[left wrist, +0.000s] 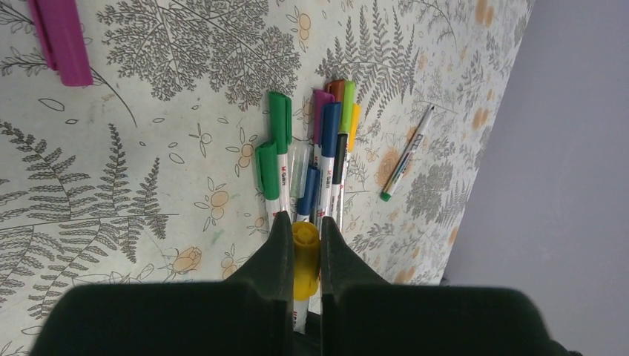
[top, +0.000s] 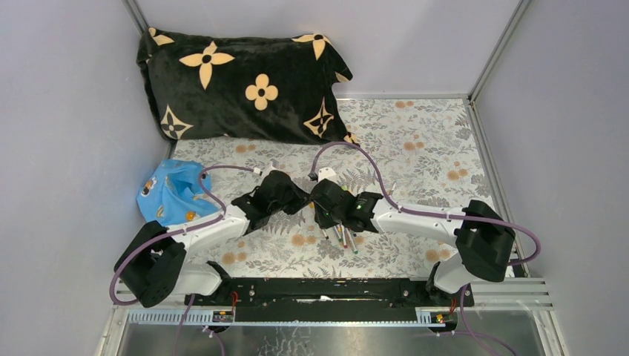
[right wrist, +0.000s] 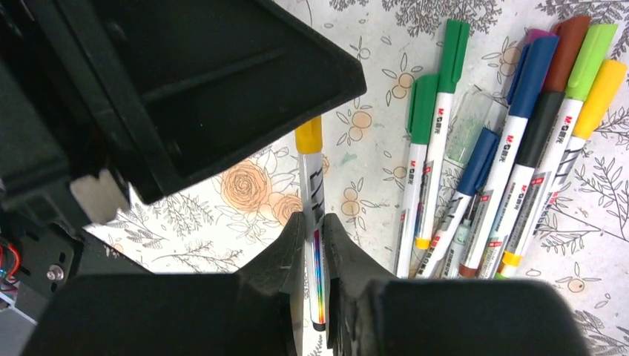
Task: Open the pen caps
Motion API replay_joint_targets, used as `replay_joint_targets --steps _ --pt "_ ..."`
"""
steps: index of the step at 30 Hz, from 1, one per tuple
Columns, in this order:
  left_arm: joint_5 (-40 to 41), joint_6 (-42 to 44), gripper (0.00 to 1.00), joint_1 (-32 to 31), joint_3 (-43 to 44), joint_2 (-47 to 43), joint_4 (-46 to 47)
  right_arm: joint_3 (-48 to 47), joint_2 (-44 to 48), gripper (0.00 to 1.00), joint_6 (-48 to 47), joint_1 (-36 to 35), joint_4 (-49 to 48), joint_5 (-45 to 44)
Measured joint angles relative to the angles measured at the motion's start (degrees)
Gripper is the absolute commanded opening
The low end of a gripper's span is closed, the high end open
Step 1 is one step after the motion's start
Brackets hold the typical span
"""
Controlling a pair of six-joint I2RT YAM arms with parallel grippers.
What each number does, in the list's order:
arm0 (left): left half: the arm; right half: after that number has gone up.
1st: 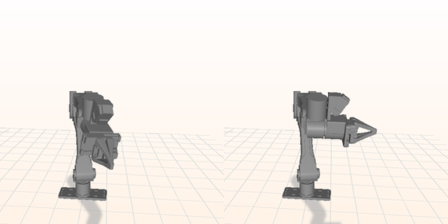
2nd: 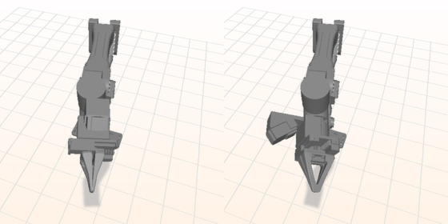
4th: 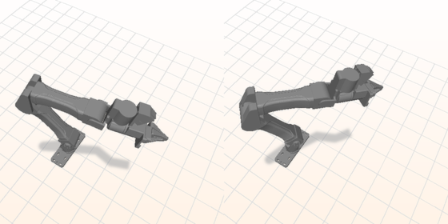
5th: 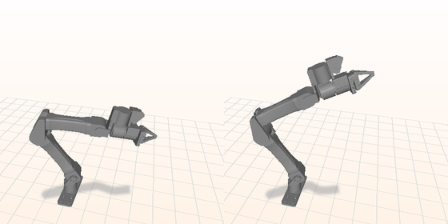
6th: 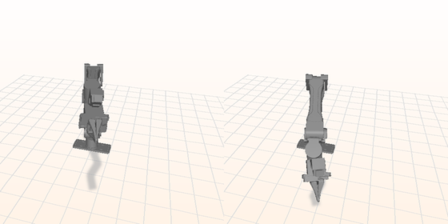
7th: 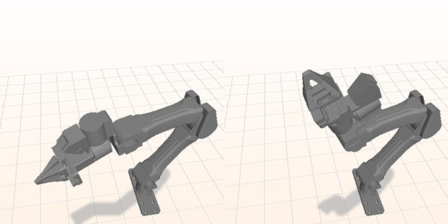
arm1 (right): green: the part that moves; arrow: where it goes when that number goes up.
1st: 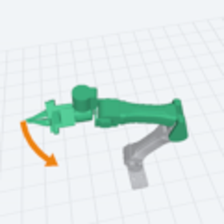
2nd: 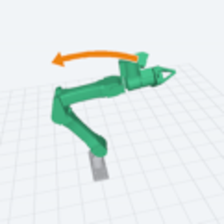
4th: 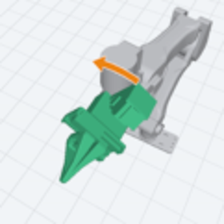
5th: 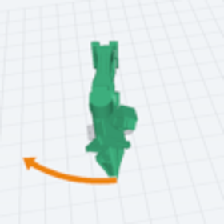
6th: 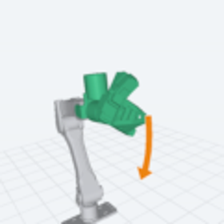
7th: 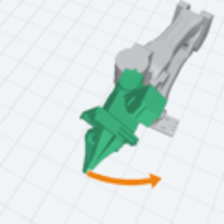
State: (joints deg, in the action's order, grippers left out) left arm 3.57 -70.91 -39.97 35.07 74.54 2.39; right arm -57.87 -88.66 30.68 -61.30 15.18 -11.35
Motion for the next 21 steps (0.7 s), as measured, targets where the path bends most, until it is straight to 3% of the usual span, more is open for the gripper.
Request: replay_joint_targets --steps 10,16,21 --pt "-3.8 -2.1 0.0 4.7 5.9 4.7 -5.4 5.5 2.1 0.0 2.7 -0.6 -7.4 -2.7" --pt "-3.5 -5.1 0.0 10.6 12.0 4.9 0.9 11.6 2.5 0.0 5.2 -4.6 -1.6 -0.6" --pt "-3.3 -4.0 0.0 11.2 12.5 4.8 0.2 11.9 3.8 0.0 6.0 -5.0 0.8 -1.6"
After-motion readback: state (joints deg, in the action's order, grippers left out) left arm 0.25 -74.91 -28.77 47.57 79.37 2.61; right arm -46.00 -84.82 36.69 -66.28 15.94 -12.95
